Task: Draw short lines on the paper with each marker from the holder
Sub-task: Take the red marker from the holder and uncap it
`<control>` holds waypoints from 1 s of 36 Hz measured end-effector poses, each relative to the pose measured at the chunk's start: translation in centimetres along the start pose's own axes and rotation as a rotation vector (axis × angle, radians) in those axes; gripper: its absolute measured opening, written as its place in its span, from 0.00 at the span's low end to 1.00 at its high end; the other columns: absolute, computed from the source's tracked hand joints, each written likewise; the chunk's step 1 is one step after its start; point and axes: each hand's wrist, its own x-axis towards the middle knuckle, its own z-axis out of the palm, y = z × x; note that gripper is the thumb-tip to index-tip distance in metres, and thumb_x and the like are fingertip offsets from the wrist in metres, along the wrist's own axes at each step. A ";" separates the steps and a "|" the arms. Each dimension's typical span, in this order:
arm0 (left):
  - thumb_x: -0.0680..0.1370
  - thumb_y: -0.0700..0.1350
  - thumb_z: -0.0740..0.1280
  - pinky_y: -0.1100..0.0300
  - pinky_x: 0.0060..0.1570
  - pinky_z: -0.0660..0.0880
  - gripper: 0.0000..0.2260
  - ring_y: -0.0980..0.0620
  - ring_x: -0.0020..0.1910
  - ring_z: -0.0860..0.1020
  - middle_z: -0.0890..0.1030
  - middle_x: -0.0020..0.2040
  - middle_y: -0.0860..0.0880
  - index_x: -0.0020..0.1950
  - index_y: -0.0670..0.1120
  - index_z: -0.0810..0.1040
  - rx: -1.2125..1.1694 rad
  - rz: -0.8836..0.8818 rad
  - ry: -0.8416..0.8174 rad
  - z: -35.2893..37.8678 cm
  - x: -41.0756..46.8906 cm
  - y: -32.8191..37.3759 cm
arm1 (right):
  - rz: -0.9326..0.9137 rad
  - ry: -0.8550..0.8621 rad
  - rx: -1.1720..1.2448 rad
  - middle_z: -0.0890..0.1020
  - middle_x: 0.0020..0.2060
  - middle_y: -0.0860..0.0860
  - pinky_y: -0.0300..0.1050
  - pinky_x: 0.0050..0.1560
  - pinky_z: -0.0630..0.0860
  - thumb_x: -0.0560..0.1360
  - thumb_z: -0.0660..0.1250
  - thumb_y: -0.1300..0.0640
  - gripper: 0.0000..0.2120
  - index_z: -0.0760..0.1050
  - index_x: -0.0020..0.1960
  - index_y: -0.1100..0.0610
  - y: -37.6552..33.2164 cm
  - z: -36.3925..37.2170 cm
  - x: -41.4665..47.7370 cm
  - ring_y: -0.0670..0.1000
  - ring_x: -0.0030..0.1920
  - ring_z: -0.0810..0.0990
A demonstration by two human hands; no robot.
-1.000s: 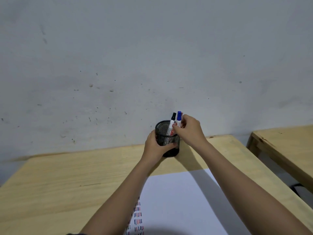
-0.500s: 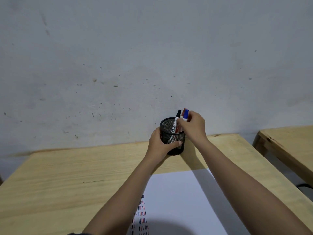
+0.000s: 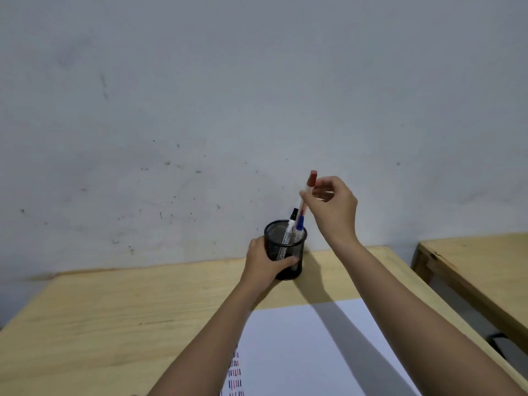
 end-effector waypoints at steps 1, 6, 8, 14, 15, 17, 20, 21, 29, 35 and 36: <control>0.62 0.50 0.78 0.55 0.56 0.74 0.27 0.50 0.54 0.76 0.74 0.54 0.47 0.56 0.46 0.74 0.000 -0.004 -0.005 -0.2 -0.3 0.4 | -0.014 0.001 0.016 0.79 0.37 0.43 0.27 0.38 0.74 0.68 0.72 0.62 0.08 0.74 0.44 0.55 -0.5 -0.2 -0.2 0.36 0.36 0.78; 0.67 0.48 0.75 0.66 0.51 0.77 0.23 0.55 0.55 0.76 0.71 0.56 0.52 0.58 0.45 0.72 -0.078 -0.043 -0.025 -1.3 -1.9 1.3 | -0.146 -0.028 -0.019 0.78 0.39 0.40 0.32 0.45 0.75 0.69 0.71 0.63 0.09 0.73 0.44 0.53 -2.8 -1.4 -1.6 0.41 0.42 0.78; 0.72 0.42 0.72 0.75 0.47 0.73 0.21 0.59 0.53 0.74 0.70 0.57 0.52 0.62 0.44 0.69 -0.082 -0.030 -0.025 -2.2 -2.7 2.0 | -0.197 -0.059 -0.050 0.78 0.39 0.40 0.34 0.47 0.75 0.70 0.70 0.62 0.08 0.74 0.44 0.52 -3.3 -1.8 -2.4 0.39 0.41 0.78; 0.75 0.39 0.68 0.70 0.50 0.73 0.13 0.52 0.54 0.75 0.77 0.55 0.47 0.58 0.44 0.74 -0.162 0.080 0.039 -6.1 -5.2 4.5 | -0.305 -0.268 -0.220 0.82 0.43 0.53 0.35 0.46 0.75 0.70 0.68 0.65 0.06 0.79 0.47 0.58 -2.7 -2.8 -6.1 0.49 0.43 0.80; 0.75 0.39 0.68 0.73 0.46 0.73 0.11 0.52 0.51 0.76 0.78 0.53 0.48 0.56 0.45 0.75 -0.189 0.104 0.035 -6.7 -5.8 4.9 | -0.313 -0.310 -0.245 0.82 0.43 0.54 0.36 0.46 0.75 0.69 0.69 0.65 0.07 0.79 0.47 0.59 -2.4 -3.0 -6.8 0.50 0.43 0.80; 0.76 0.41 0.67 0.75 0.46 0.73 0.09 0.55 0.48 0.78 0.80 0.52 0.48 0.56 0.43 0.77 -0.203 0.160 0.006 -7.7 -7.1 5.9 | -0.318 -0.382 -0.292 0.81 0.42 0.54 0.41 0.47 0.76 0.69 0.69 0.66 0.08 0.80 0.48 0.60 -2.0 -3.2 -8.2 0.51 0.42 0.79; 0.77 0.41 0.66 0.63 0.53 0.75 0.09 0.53 0.48 0.80 0.83 0.51 0.45 0.55 0.42 0.80 -0.191 0.180 -0.051 -8.3 -8.6 5.9 | -0.329 -0.448 -0.340 0.79 0.40 0.51 0.44 0.46 0.76 0.69 0.69 0.65 0.09 0.81 0.48 0.59 -1.6 -3.3 -9.9 0.50 0.41 0.77; 0.77 0.41 0.66 0.59 0.54 0.76 0.07 0.52 0.47 0.80 0.83 0.50 0.44 0.53 0.43 0.81 -0.191 0.183 -0.075 -8.4 -9.1 5.9 | -0.335 -0.454 -0.343 0.78 0.39 0.50 0.44 0.44 0.76 0.69 0.69 0.65 0.08 0.81 0.47 0.59 -1.6 -3.3 -10.3 0.51 0.40 0.77; 0.76 0.39 0.66 0.55 0.53 0.76 0.06 0.50 0.42 0.80 0.82 0.40 0.45 0.46 0.49 0.80 -0.239 0.154 -0.096 -8.5 -12.0 5.3 | -0.353 -0.560 -0.428 0.79 0.40 0.53 0.34 0.42 0.70 0.71 0.69 0.63 0.08 0.82 0.48 0.58 -1.7 -3.5 -11.7 0.51 0.39 0.75; 0.75 0.39 0.68 0.56 0.50 0.78 0.04 0.51 0.39 0.80 0.82 0.40 0.45 0.43 0.47 0.81 -0.264 0.170 -0.081 -9.2 -12.8 5.6 | -0.412 -0.671 -0.481 0.75 0.40 0.48 0.34 0.40 0.66 0.72 0.68 0.60 0.09 0.80 0.51 0.57 -2.6 -3.8 -12.0 0.46 0.40 0.73; 0.75 0.38 0.68 0.60 0.48 0.79 0.04 0.53 0.37 0.81 0.82 0.39 0.45 0.44 0.45 0.81 -0.275 0.163 -0.084 -9.4 -12.8 5.7 | -0.397 -0.678 -0.467 0.76 0.40 0.47 0.35 0.40 0.68 0.73 0.68 0.59 0.08 0.80 0.52 0.56 -2.7 -3.9 -12.0 0.46 0.40 0.73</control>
